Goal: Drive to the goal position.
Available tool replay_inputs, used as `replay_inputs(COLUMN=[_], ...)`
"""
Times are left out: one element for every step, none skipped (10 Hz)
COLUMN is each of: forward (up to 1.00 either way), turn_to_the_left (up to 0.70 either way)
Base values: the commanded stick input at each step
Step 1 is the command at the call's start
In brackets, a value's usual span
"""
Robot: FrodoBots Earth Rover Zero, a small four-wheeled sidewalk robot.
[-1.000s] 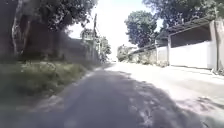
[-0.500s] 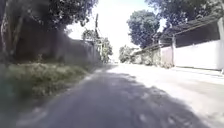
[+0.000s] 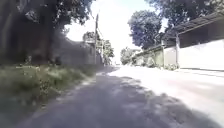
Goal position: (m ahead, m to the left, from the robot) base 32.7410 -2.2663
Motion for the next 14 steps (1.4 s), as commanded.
replay_inputs(forward=[1.0,1.0,1.0,1.0,1.0,1.0,1.0,1.0,1.0,1.0,1.0,1.0,1.0,1.0], turn_to_the_left=[0.0,0.0,0.0,0.0,0.0,0.0,0.0,0.0,0.0,0.0,0.0,0.0,0.0,0.0])
